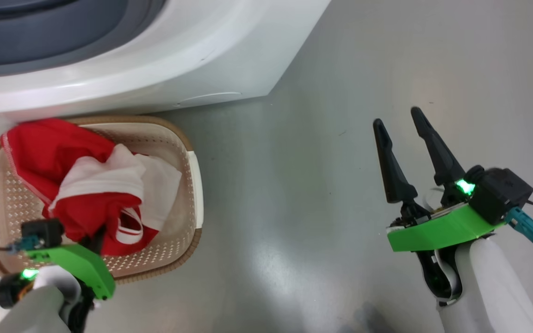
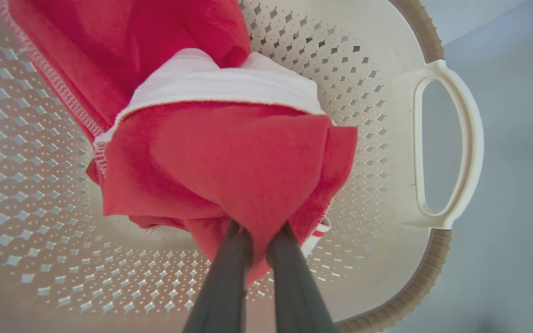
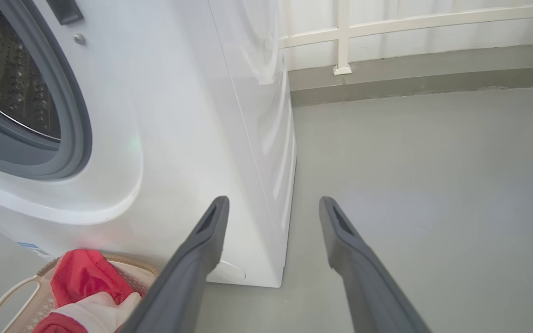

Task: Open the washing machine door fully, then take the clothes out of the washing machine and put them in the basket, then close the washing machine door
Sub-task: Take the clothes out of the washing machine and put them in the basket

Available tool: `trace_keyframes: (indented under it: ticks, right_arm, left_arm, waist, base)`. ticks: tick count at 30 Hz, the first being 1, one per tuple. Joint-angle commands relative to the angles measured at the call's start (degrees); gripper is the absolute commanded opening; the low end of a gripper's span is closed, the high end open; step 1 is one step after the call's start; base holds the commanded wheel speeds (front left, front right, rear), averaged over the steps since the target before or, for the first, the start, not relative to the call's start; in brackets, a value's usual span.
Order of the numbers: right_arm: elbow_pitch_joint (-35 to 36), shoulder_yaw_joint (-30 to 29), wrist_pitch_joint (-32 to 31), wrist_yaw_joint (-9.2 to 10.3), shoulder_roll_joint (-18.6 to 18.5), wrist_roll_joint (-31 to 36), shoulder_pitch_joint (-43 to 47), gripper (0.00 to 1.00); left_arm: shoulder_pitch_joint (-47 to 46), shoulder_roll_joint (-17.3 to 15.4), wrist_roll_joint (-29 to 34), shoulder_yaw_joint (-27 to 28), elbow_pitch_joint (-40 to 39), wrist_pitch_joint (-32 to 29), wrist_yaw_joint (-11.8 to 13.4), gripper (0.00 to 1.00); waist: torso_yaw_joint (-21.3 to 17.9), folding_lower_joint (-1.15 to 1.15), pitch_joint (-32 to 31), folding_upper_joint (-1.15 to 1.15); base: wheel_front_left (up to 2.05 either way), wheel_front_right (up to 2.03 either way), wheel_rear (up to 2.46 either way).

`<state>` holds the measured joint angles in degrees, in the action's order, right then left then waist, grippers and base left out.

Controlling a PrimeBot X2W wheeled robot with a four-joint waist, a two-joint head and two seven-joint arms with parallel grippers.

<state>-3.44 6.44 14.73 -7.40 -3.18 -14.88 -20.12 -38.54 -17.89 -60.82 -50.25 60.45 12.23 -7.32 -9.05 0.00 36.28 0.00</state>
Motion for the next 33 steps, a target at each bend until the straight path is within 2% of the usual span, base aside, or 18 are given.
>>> trace_keyframes:
  ticks: [1, 4, 5, 6, 7, 9, 25, 33]
  right_arm:
    - [1.5, 1.2, 0.3, -0.09, 0.3, -1.0, 0.1, 1.00]
    - [1.6, 1.1, 0.3, -0.09, 0.3, -1.0, 0.0, 1.00]
    - [1.6, 1.1, 0.3, -0.09, 0.3, -1.1, 0.0, 1.00]
    - [1.6, 1.2, 0.3, -0.09, 0.3, -1.1, -0.1, 1.00]
    - [1.7, 1.2, 0.3, -0.09, 0.3, -1.2, -0.1, 1.00]
    - [1.8, 1.2, 0.3, -0.09, 0.3, -1.3, -0.1, 1.00]
    - [1.3, 0.0, 0.3, -0.09, 0.3, -0.8, 0.1, 1.00]
    - [0.5, -0.7, 0.3, -0.09, 0.3, -0.1, 1.0, 1.00]
  left_arm:
    - [-0.9, -2.0, -0.9, 0.7, 0.6, 0.4, -0.2, 0.06]
    - [-2.4, -2.3, -1.7, -0.2, 1.6, 0.7, -0.2, 0.07]
    - [-2.8, -2.4, -2.0, -0.5, 1.8, 0.7, -0.2, 0.12]
    - [-3.1, -2.5, -2.2, -0.9, 2.0, 0.8, -0.2, 0.22]
    - [-3.4, -2.7, -2.4, -1.4, 2.3, 0.8, -0.2, 0.38]
    - [-3.9, -2.8, -2.9, -1.9, 2.6, 1.0, -0.2, 1.00]
    - [-4.7, -3.1, -5.8, -4.2, 1.4, 2.7, -0.2, 1.00]
    - [-2.8, -4.2, -1.5, 1.6, -3.9, 2.7, -0.2, 1.00]
  waist:
    - [-0.4, 0.00, 0.5, 0.00]
    - [-0.8, 0.00, 1.0, 0.00]
    - [-1.0, 0.00, 1.2, 0.00]
    - [-1.1, 0.00, 1.4, 0.00]
    - [-1.3, 0.00, 1.5, 0.00]
    - [-1.4, 0.00, 1.6, 0.00]
    - [0.0, 0.00, -0.1, 0.00]
    - [1.5, 0.00, -2.8, 0.00]
  base:
    - [0.00, 0.00, 0.00]
    - [0.00, 0.00, 0.00]
    - [0.00, 0.00, 0.00]
    - [0.00, 0.00, 0.00]
    - [0.00, 0.00, 0.00]
    - [0.00, 0.00, 0.00]
    - [0.00, 0.00, 0.00]
    - [0.00, 0.00, 0.00]
